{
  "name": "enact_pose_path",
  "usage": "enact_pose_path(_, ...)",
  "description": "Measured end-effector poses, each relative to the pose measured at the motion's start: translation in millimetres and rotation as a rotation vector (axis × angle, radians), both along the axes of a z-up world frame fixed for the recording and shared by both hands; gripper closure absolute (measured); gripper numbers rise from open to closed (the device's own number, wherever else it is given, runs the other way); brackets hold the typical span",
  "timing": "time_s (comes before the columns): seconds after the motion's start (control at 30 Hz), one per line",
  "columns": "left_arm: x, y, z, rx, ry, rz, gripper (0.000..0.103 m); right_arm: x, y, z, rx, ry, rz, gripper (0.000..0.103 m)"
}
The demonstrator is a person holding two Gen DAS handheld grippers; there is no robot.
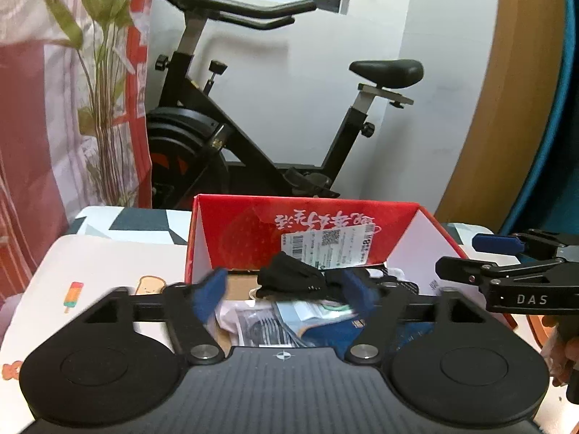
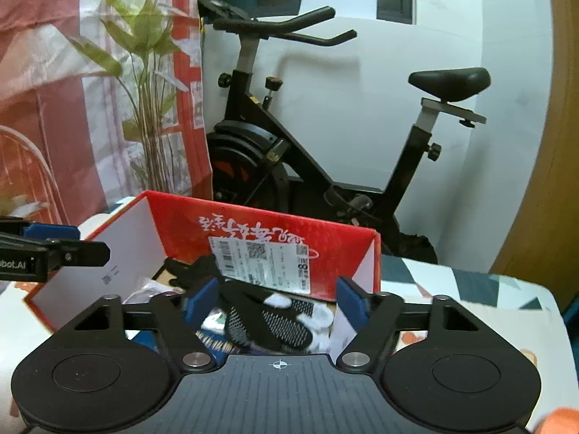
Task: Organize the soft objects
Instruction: 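Lower the glove into the red box and open both grippers, then move both grippers back to the green tasseled pouch by the eye mask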
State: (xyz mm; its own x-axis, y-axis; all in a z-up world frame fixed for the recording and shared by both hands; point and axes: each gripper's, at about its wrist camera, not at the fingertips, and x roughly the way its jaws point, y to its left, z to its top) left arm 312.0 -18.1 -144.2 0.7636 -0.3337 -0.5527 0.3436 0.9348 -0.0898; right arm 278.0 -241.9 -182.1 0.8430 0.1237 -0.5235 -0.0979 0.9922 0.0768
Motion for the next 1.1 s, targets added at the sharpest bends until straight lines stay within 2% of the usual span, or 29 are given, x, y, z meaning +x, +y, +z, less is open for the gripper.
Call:
enact_pose_path(0.07, -12.6, 1.8, 2.9, 0.001, -0.019, -0.003, 0.007, -13.2, -0.8, 1.3, 0.012, -0.007, -0.01, 0.017)
enact_pose_path(0.17, -31.4, 4.4, 5.6, 0.011, -0.034, 0.003, 0.002, -34.9, -1.5, 2.5, 0.023, -0.033, -0.031, 0.006)
enact_pose_path(0.3, -55.0, 9.5, 4.7, 0.015, -0.032, 0.012, 0.0, -63.9, 2.5, 0.8, 0.018, -0.061, -0.044, 0.0)
enact_pose_path(0.53, -91.0, 13.5, -7.8, 0.064, -0.023, 0.027, 0.0, -104.6, 5.6, -15.9, 0.079, -0.078, -0.044, 0.0)
enact_pose_path(0.67, -107.4, 18.2, -18.1, 0.061, -0.012, 0.047, 0.0, -122.9, 11.6, -30.9, 0.082, -0.081, -0.043, 0.0)
enact_pose_path(1.0, -132.2, 28.2, -60.6, 0.033, 0.096, 0.118, 0.0, -157.3, 27.3, -74.6, 0.066, -0.063, 0.001, 0.001)
enact_pose_path(1.1, -138.2, 31.8, -73.5, 0.028, 0.121, 0.143, 0.0, -169.1, 32.8, -89.0, 0.079, -0.074, -0.003, 0.005)
